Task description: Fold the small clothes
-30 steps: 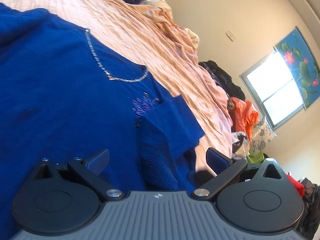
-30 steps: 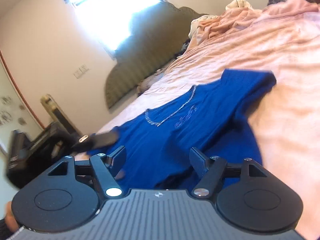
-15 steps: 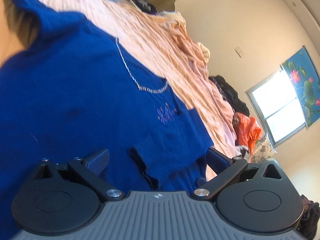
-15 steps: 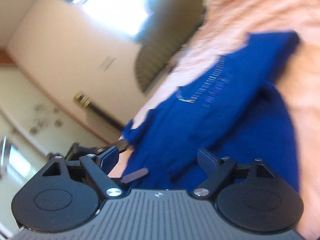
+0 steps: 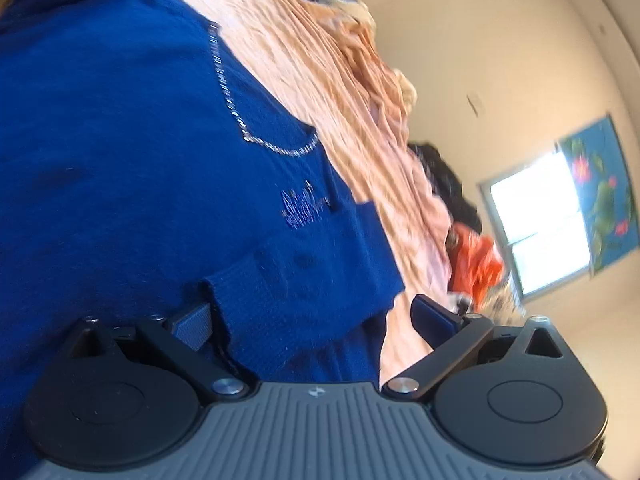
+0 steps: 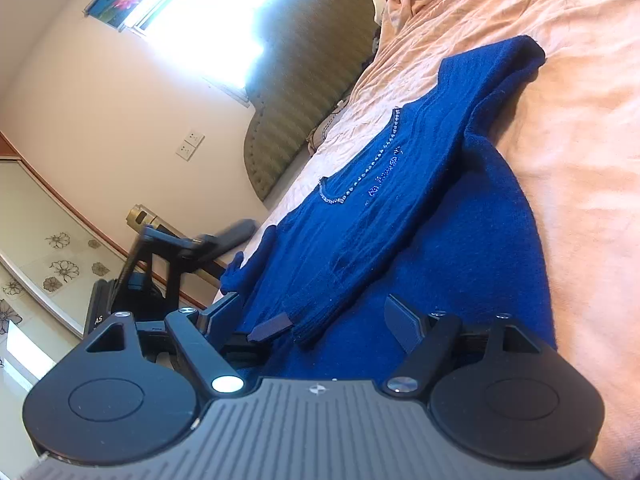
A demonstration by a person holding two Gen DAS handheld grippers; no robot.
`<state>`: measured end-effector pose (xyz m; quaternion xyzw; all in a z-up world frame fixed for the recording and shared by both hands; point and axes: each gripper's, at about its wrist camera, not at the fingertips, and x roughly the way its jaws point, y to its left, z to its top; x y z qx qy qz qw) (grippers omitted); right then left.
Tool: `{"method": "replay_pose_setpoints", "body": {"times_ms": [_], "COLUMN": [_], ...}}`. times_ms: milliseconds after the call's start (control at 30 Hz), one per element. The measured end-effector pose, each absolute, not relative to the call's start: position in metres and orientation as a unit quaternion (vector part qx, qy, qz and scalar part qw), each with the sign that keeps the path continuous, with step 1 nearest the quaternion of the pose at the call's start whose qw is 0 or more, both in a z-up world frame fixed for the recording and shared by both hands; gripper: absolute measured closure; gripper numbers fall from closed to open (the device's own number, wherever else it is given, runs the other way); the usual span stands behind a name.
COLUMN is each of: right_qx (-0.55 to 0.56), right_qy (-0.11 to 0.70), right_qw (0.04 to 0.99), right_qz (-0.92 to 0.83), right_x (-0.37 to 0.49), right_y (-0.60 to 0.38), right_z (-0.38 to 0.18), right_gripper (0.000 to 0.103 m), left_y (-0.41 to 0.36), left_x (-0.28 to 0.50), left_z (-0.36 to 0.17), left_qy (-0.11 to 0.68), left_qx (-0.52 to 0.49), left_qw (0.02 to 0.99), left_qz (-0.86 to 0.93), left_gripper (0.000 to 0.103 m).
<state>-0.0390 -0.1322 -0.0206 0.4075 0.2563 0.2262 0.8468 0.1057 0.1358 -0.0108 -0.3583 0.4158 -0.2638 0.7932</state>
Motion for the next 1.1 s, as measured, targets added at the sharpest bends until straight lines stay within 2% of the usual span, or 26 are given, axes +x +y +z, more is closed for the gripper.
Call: {"method": "replay_pose_setpoints", "body": {"times_ms": [33,67,200,267,400,700,867,1100], "right_qx": [0.409,0.409,0.404,0.402,0.394,0.374,0.364,0.360], "right_qy": [0.256,0.255,0.255,0.255,0.257,0.265,0.268,0.269], "right_qw": [0.846,0.846,0.849,0.850,0.854,0.860,0.863,0.864], "right_qz": [0.226,0.226,0.226,0.225,0.224,0.224,0.226,0.227], "right_x": [-0.038,-0.037,-0.038,-0.038,-0.036,-0.033,-0.030,-0.026], "right_y": [-0.131,-0.131,-0.127,-0.126,-0.124,-0.118,-0.116,-0.114], "right_z": [-0.021,-0.022,-0.020,-0.019,-0.018,-0.015,-0.015,-0.014], "right_gripper": [0.020,0.020,0.020,0.020,0.020,0.019,0.018,0.017], "left_y": [0.131,0.127,0.112,0.105,0.098,0.147,0.194,0.267], "left_x": [0.106,0.106,0.106,0.107,0.117,0.157,0.173,0.193], "left_z": [-0.010,-0.011,-0.010,-0.007,0.018,0.097,0.095,0.054], "left_qy": [0.421,0.428,0.440,0.440,0.413,0.344,0.349,0.398], "left_qx": [-0.344,-0.329,-0.263,-0.232,-0.160,-0.108,-0.106,-0.134], "left_qw": [0.796,0.801,0.825,0.834,0.863,0.900,0.912,0.902], "left_qz": [-0.267,-0.261,-0.238,-0.239,-0.242,-0.243,-0.188,-0.102], "left_gripper": [0.053,0.080,0.084,0.097,0.098,0.098,0.098,0.098]}}
